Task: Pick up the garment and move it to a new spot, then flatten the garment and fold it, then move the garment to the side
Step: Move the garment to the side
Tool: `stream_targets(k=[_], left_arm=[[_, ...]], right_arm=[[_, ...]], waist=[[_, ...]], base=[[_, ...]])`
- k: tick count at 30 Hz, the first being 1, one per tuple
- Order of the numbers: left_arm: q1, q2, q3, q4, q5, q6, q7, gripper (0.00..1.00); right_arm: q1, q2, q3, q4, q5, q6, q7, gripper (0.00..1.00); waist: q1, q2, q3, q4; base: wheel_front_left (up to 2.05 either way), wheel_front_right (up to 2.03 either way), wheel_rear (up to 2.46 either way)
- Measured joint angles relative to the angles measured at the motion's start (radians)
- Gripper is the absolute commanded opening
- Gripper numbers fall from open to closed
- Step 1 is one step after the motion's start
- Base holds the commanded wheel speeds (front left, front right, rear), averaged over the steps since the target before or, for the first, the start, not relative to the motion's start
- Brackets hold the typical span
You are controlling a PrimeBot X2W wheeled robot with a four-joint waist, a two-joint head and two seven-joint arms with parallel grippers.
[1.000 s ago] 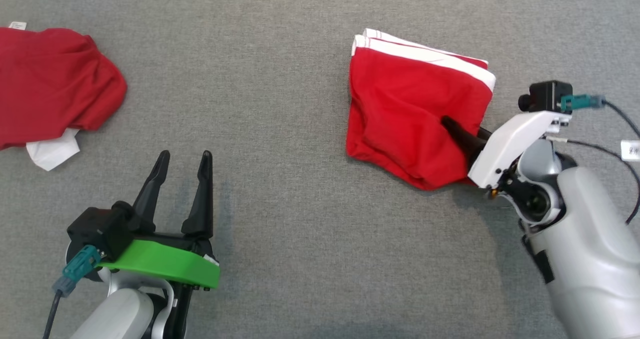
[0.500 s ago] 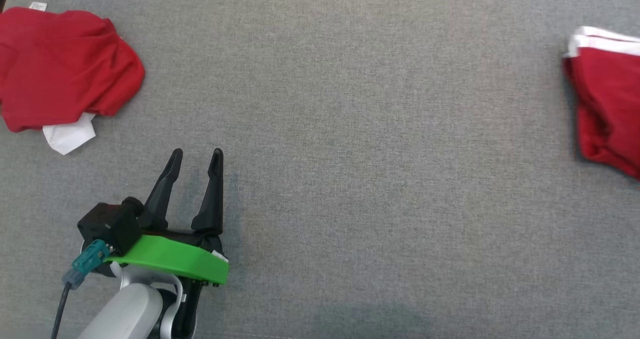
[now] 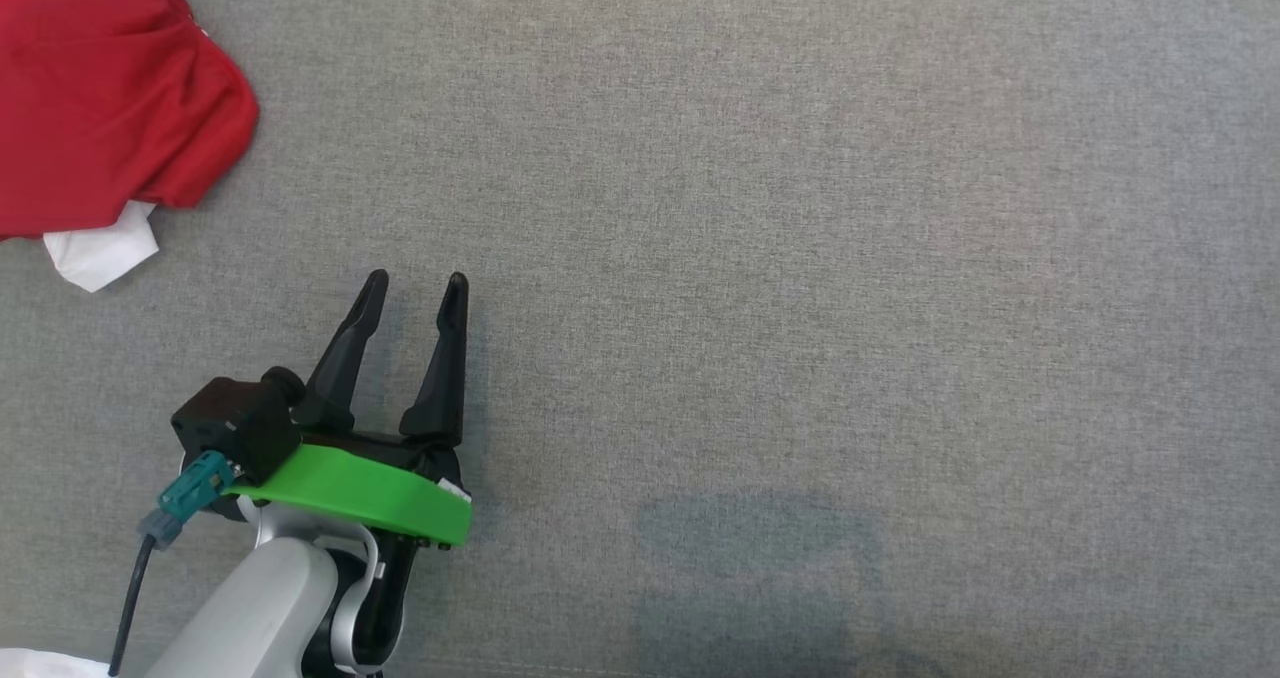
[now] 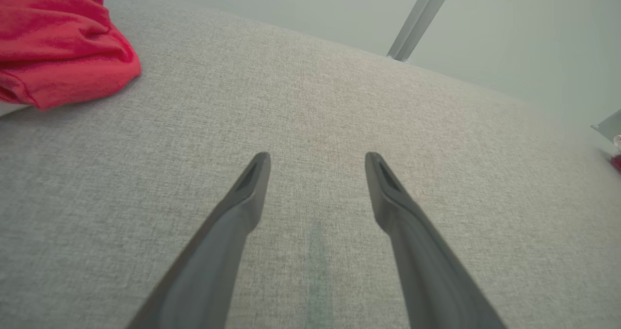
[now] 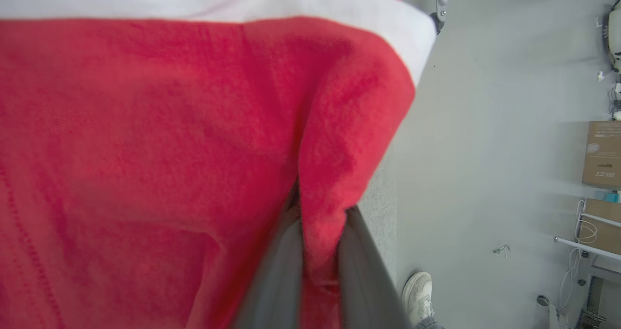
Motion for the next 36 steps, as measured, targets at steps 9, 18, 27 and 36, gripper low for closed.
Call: stream_targets(k=[9, 18, 27, 36], left_arm=[[0.007, 0.002, 0.029, 0.020, -0.007, -0.006, 0.000, 1.00], [0.034, 0.013, 0.068, 0.012, -0.010, 0.006, -0.001, 1.00], [0.092, -0.008, 0.134, 0.027, 0.017, 0.008, -0.001, 1.00], [0.189, -0.029, 0.220, 0.078, 0.075, -0.027, -0.001, 1.00]], right_arm=[[0.047, 0.077, -0.148, 0.030, -0.205, 0.000, -0.077, 1.00], [0.039, 0.152, -0.176, -0.043, -0.253, 0.000, -0.354, 1.00], [0.050, 0.355, -0.050, -0.225, -0.206, 0.000, -0.700, 1.00], [0.295, 0.564, -0.010, -0.440, -0.167, 0.000, -0.867, 1.00]], waist=[[0.0000, 0.0000, -0.011, -0.003], [0.0000, 0.0000, -0.062, -0.037], [0.0000, 0.0000, -0.163, -0.062], [-0.0001, 0.0000, -0.274, -0.063]], base=[[0.00, 0.00, 0.00], [0.00, 0.00, 0.00], [0.00, 0.00, 0.00], [0.00, 0.00, 0.00]])
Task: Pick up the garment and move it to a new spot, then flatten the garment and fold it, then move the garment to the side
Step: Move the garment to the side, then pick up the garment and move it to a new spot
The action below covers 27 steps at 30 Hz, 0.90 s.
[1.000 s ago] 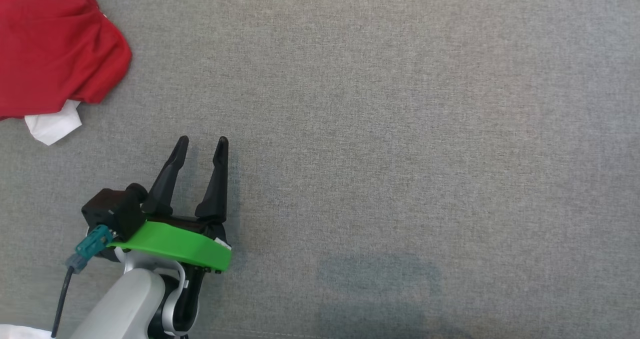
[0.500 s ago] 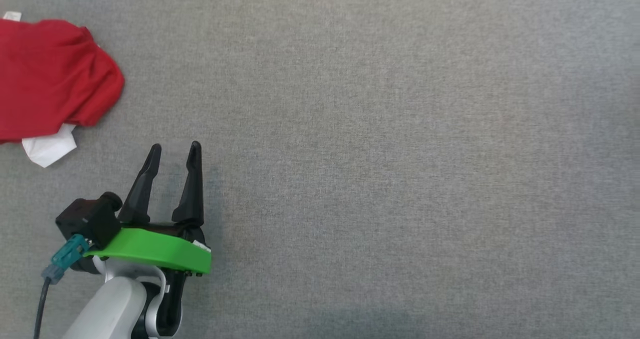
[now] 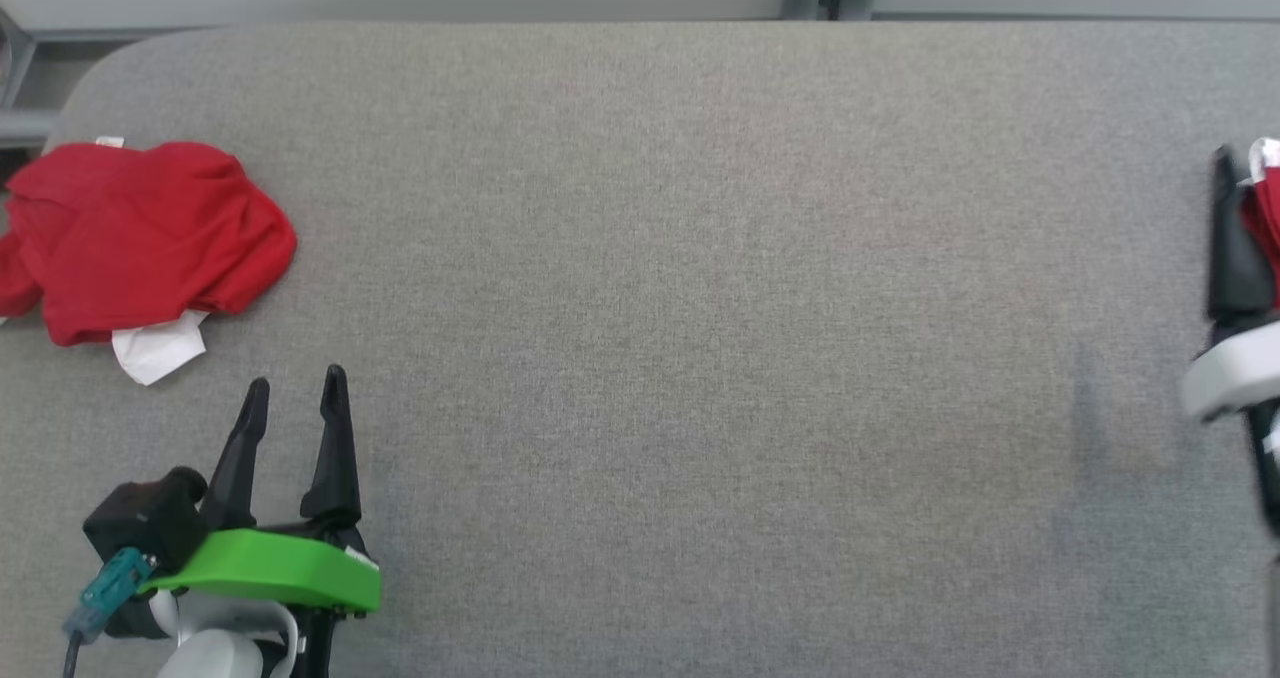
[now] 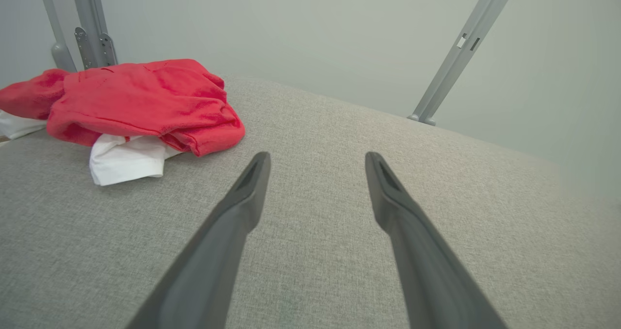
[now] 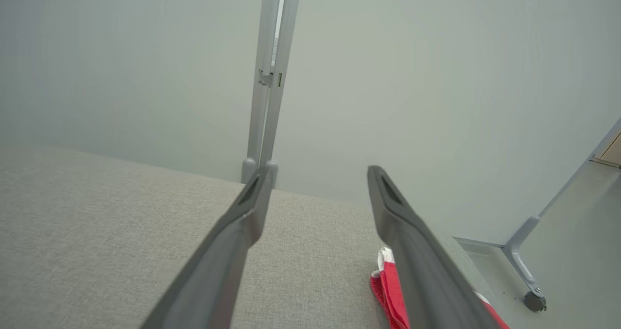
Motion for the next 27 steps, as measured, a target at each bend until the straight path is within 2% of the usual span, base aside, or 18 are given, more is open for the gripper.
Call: stream_targets(k=[4, 8, 14, 19, 23, 27], left_arm=[[0.036, -0.022, 0.050, 0.029, 0.012, -0.027, 0.000, 1.00], [0.041, -0.050, 0.083, 0.067, 0.055, -0.051, 0.000, 1.00], [0.044, -0.096, 0.131, 0.118, 0.133, -0.083, 0.000, 1.00], [0.059, -0.140, 0.174, 0.150, 0.183, -0.120, 0.000, 1.00], [0.060, -0.164, 0.204, 0.167, 0.221, -0.147, 0.000, 1.00], [0.061, -0.179, 0.233, 0.173, 0.251, -0.167, 0.000, 1.00]], right_arm=[[0.100, 0.095, 0.047, -0.043, -0.003, 0.000, -0.064, 1.00], [0.183, 0.168, 0.098, -0.011, 0.015, 0.000, -0.119, 1.00], [0.262, 0.209, 0.131, 0.134, -0.051, 0.000, -0.241, 1.00], [0.271, 0.228, 0.118, 0.238, -0.096, 0.000, -0.289, 1.00], [0.269, 0.238, 0.108, 0.281, -0.104, 0.000, -0.296, 1.00], [0.259, 0.240, 0.113, 0.268, -0.110, 0.000, -0.298, 1.00]], waist=[[0.0000, 0.0000, -0.042, -0.007], [0.0000, 0.0000, -0.075, -0.015], [0.0000, 0.0000, -0.106, -0.018], [0.0000, 0.0000, -0.116, -0.016], [0.0000, 0.0000, -0.123, -0.012], [0.0000, 0.0000, -0.130, -0.001]], base=[[0.00, 0.00, 0.00], [0.00, 0.00, 0.00], [0.00, 0.00, 0.00], [0.00, 0.00, 0.00], [0.00, 0.00, 0.00], [0.00, 0.00, 0.00]])
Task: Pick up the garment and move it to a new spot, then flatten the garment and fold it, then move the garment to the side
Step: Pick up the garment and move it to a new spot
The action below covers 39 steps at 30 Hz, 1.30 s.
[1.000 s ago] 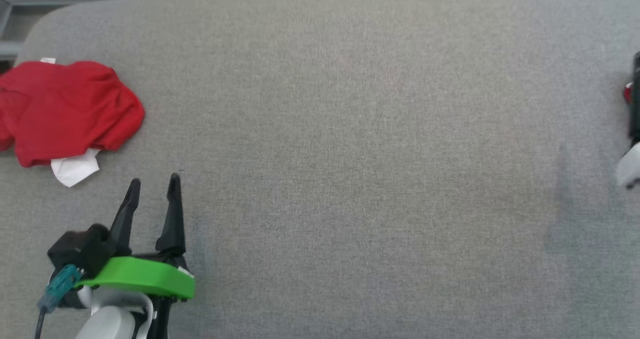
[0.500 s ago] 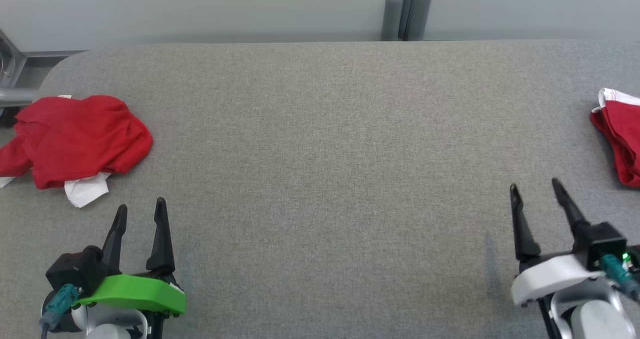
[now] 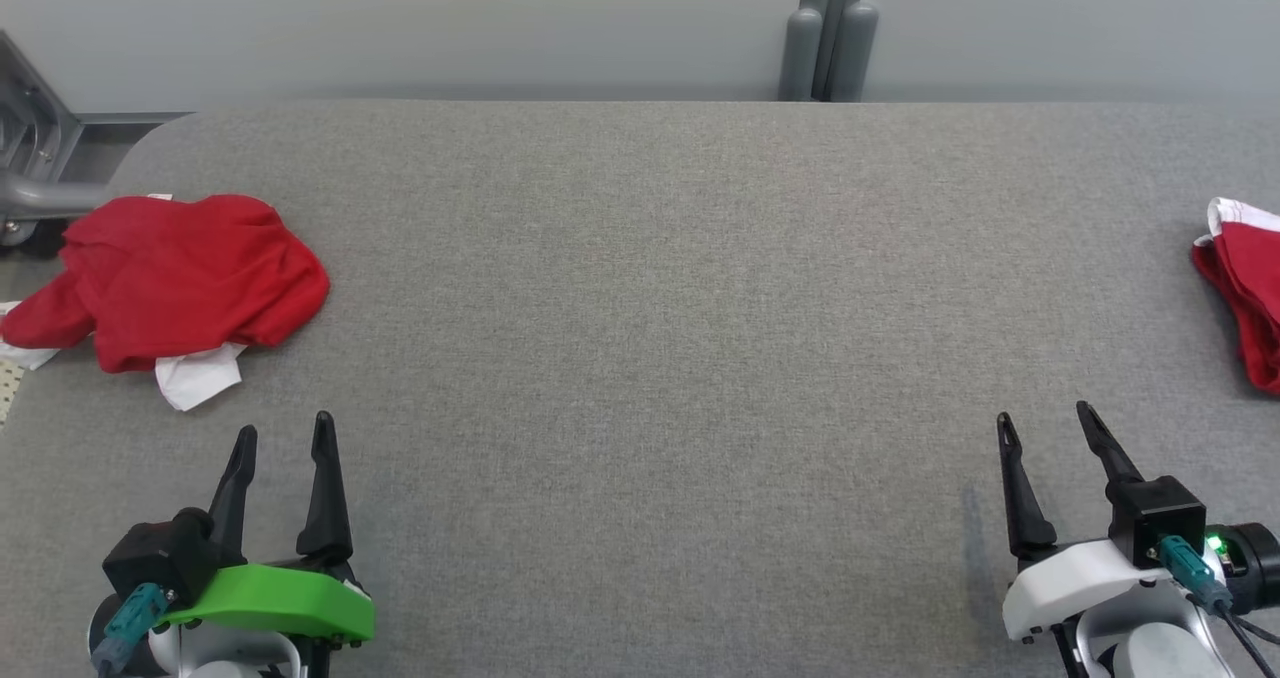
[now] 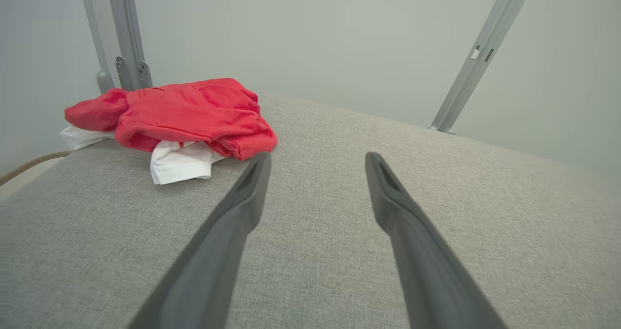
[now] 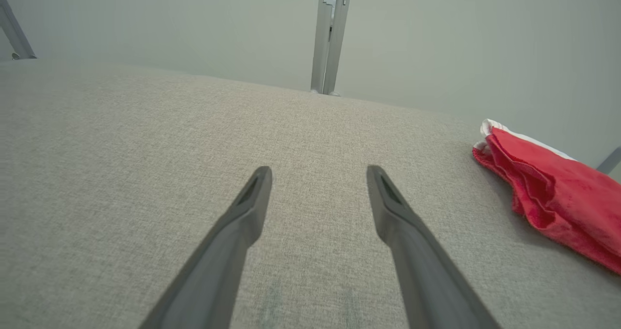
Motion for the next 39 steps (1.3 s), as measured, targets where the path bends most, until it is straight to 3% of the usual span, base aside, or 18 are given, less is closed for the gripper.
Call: stream_targets(k=[7, 19, 26, 29, 33, 39], left_arm=[[0.009, -0.026, 0.053, 0.001, 0.037, -0.016, 0.000, 1.00], [0.092, -0.045, 0.173, -0.004, 0.053, -0.026, 0.000, 1.00], [0.079, -0.055, 0.177, 0.002, 0.038, -0.050, 0.000, 1.00], [-0.013, -0.058, 0.165, 0.026, -0.011, -0.079, 0.028, 1.00], [-0.228, -0.039, 0.168, 0.084, -0.117, -0.102, 0.143, 1.00], [-0.564, 0.059, 0.107, 0.224, -0.244, -0.118, 0.409, 1.00]], right_arm=[[-0.010, 0.001, 0.065, -0.013, -0.010, 0.000, 0.000, 1.00], [-0.061, 0.004, 0.305, 0.019, 0.031, 0.000, -0.001, 1.00], [-0.090, 0.004, 0.358, 0.020, 0.053, 0.000, -0.001, 1.00], [-0.105, -0.015, 0.354, 0.021, 0.040, 0.000, -0.001, 1.00], [-0.133, -0.062, 0.343, 0.007, 0.020, 0.000, 0.012, 1.00], [-0.200, -0.115, 0.335, -0.055, 0.007, 0.000, 0.050, 1.00]], waist=[[0.0000, 0.0000, -0.008, 0.047], [0.0000, 0.0000, -0.031, 0.259], [0.0000, 0.0000, -0.030, 0.364], [0.0000, 0.0000, -0.003, 0.385], [0.0000, 0.0000, 0.051, 0.405], [0.0001, 0.0000, 0.162, 0.413]], base=[[0.00, 0.00, 0.00], [0.00, 0.00, 0.00], [0.00, 0.00, 0.00], [0.00, 0.00, 0.00], [0.00, 0.00, 0.00], [0.00, 0.00, 0.00]])
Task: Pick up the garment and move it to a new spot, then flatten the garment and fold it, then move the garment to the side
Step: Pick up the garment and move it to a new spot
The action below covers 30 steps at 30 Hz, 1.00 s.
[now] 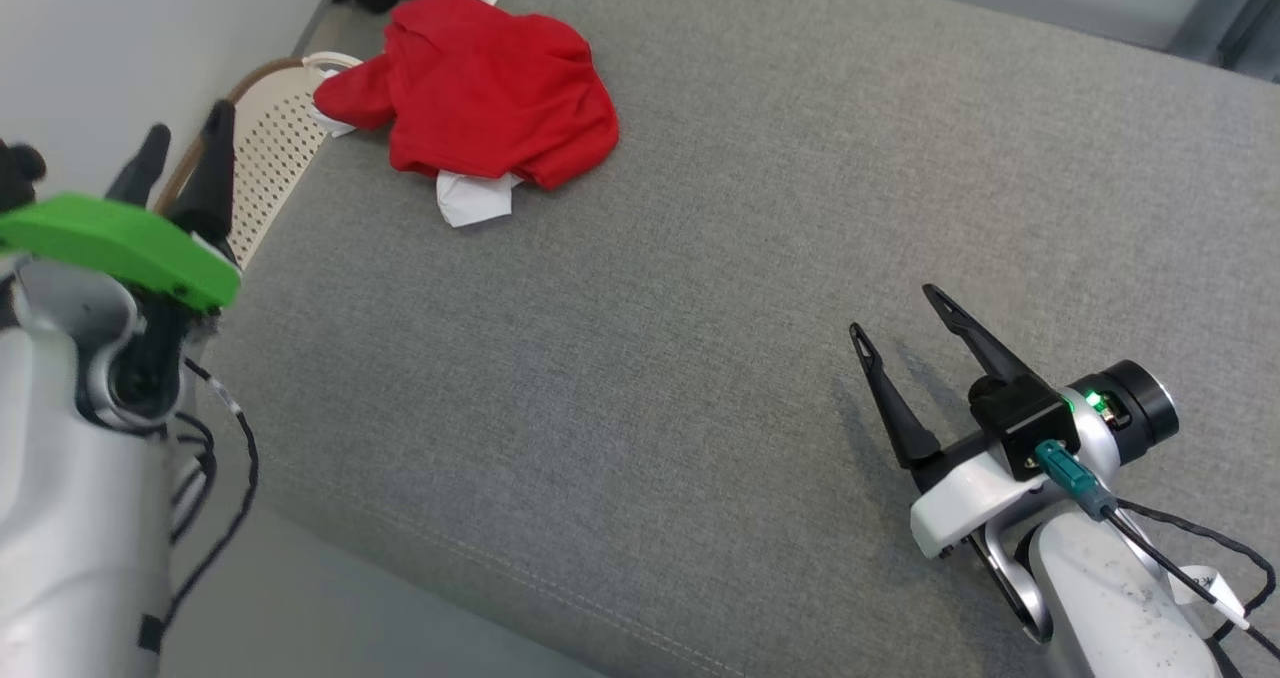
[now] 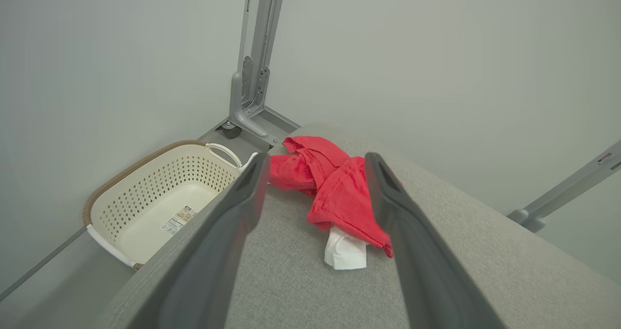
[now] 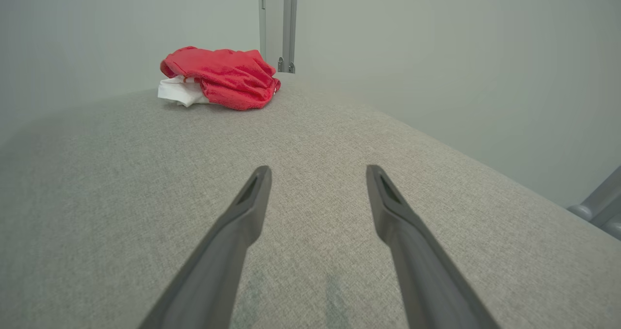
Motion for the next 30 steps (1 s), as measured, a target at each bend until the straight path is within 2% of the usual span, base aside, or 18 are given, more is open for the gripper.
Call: stream_targets(k=[4, 9, 12, 15, 23, 28, 29, 30], left_arm=[[-0.176, 0.078, -0.014, 0.103, -0.113, -0.001, 0.116, 1.00], [-0.272, 0.094, 0.005, 0.221, -0.331, -0.001, 0.295, 1.00], [-0.293, 0.132, 0.020, 0.298, -0.374, -0.001, 0.350, 1.00], [-0.315, 0.143, -0.004, 0.352, -0.381, -0.001, 0.382, 1.00], [-0.321, 0.144, -0.063, 0.428, -0.349, -0.001, 0.349, 1.00], [-0.344, 0.159, -0.074, 0.470, -0.338, -0.001, 0.267, 1.00], [-0.350, 0.160, -0.079, 0.475, -0.335, -0.001, 0.253, 0.91], [-0.355, 0.160, -0.087, 0.481, -0.331, -0.001, 0.249, 0.16]], right_arm=[[-0.017, -0.029, 0.019, -0.019, -0.006, 0.000, 0.016, 1.00], [-0.044, -0.034, 0.035, -0.036, -0.007, 0.000, 0.016, 1.00], [-0.065, -0.029, 0.037, -0.053, -0.008, 0.000, 0.007, 1.00], [-0.081, -0.026, 0.024, -0.072, -0.009, 0.001, 0.000, 1.00], [-0.103, -0.015, 0.029, -0.109, -0.009, 0.001, -0.007, 1.00], [-0.112, -0.007, 0.036, -0.131, -0.008, 0.002, -0.007, 1.00], [-0.112, -0.006, 0.035, -0.134, -0.008, 0.002, -0.007, 1.00], [-0.112, -0.007, 0.034, -0.137, -0.008, 0.002, -0.006, 1.00]], waist=[[0.0001, 0.0000, 0.088, -0.015], [0.0002, 0.0000, 0.198, -0.062], [0.0002, 0.0000, 0.247, -0.104], [0.0001, 0.0000, 0.283, -0.152], [0.0000, 0.0000, 0.349, -0.244], [-0.0001, 0.0000, 0.379, -0.293], [-0.0001, 0.0000, 0.384, -0.301], [-0.0001, 0.0000, 0.388, -0.308]], base=[[0.00, 0.00, 0.00], [0.00, 0.00, 0.00], [0.00, 0.00, 0.00], [0.00, 0.00, 0.00], [0.00, 0.00, 0.00], [0.00, 0.00, 0.00], [0.00, 0.00, 0.00], [0.00, 0.00, 0.00]])
